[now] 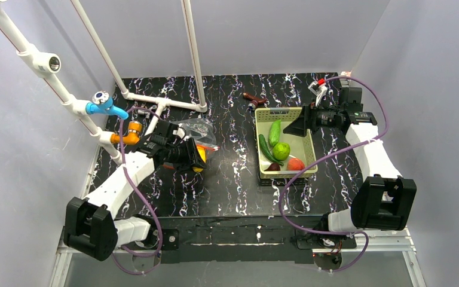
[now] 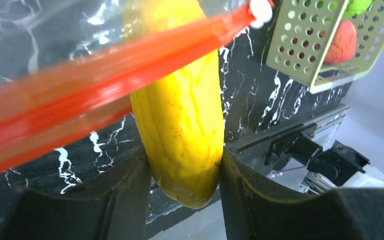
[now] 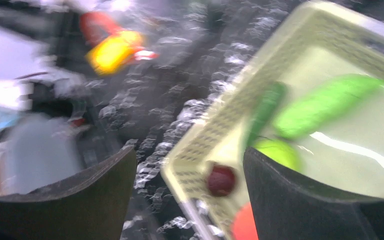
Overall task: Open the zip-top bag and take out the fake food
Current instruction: Pick up the fake vegetable from the zipper food storage bag.
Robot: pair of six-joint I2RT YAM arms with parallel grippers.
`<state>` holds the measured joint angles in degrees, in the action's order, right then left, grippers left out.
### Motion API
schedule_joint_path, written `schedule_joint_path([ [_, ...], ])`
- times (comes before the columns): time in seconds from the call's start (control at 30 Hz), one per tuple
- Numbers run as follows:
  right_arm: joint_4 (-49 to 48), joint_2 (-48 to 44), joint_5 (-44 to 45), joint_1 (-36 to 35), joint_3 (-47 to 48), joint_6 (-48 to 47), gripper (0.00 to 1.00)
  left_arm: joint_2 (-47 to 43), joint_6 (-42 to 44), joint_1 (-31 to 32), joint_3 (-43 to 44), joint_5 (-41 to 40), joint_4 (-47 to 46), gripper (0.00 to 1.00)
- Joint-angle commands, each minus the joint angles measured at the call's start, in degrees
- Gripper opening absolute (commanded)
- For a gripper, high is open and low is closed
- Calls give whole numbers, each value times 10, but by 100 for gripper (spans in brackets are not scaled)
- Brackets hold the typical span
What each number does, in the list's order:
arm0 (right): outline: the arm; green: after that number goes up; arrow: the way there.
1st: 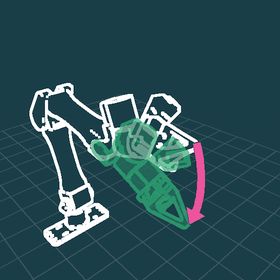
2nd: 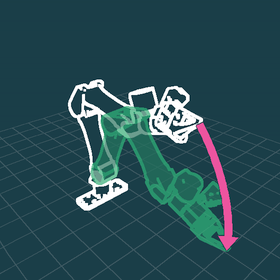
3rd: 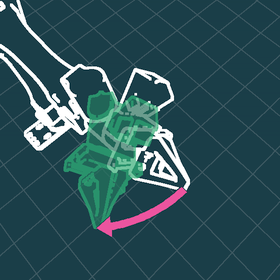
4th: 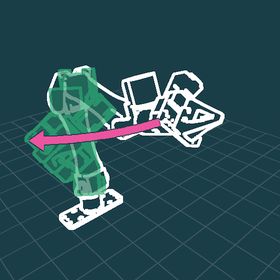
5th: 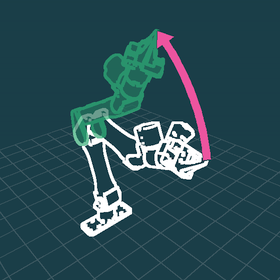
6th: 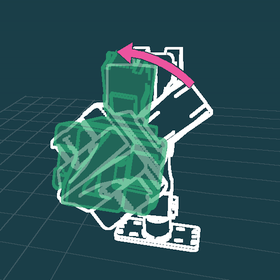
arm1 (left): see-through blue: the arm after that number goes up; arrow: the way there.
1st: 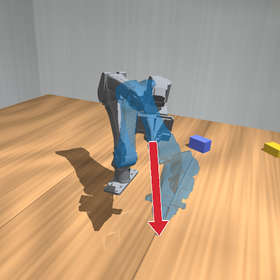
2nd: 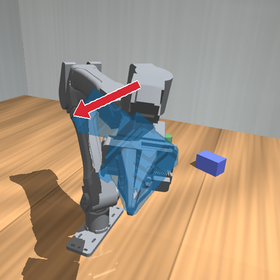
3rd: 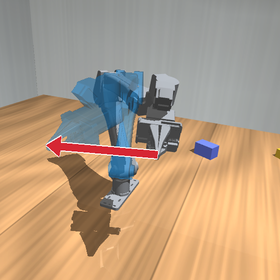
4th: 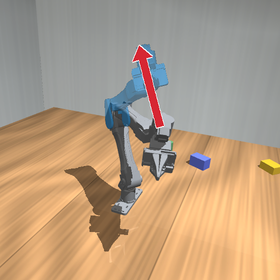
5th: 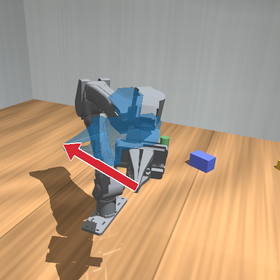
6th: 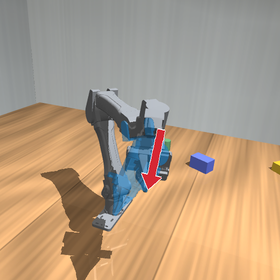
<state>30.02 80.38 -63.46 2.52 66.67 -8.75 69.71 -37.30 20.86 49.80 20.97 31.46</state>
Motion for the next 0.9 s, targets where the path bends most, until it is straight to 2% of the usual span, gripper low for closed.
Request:
schedule_joint_path([
  [0.0, -6, -13, 16, -3, 17, 46, 84, -30, 3, 14, -5, 37, 36, 0],
  [0.03, -5, -14, -22, -2, 16, -19, 84, -37, 6, 16, -10, 41, 39, 0],
  [0.1, -9, -16, -24, -3, 13, -28, 84, -54, 14, 21, -18, 52, 44, 0],
  [0.3, -17, -13, -24, -7, 13, -13, 84, -111, 43, 32, -31, 85, 54, 0],
  [0.57, -46, -20, -24, -7, 11, 33, 84, -141, 83, 35, -30, 137, 66, 0],
  [0.77, -50, -20, -24, -7, 7, 33, 84, -160, 87, 43, -23, 241, 19, 0],
  [0.87, -49, -18, -24, -6, 8, 33, 84, -162, 76, 72, -9, 251, -20, 0],
])
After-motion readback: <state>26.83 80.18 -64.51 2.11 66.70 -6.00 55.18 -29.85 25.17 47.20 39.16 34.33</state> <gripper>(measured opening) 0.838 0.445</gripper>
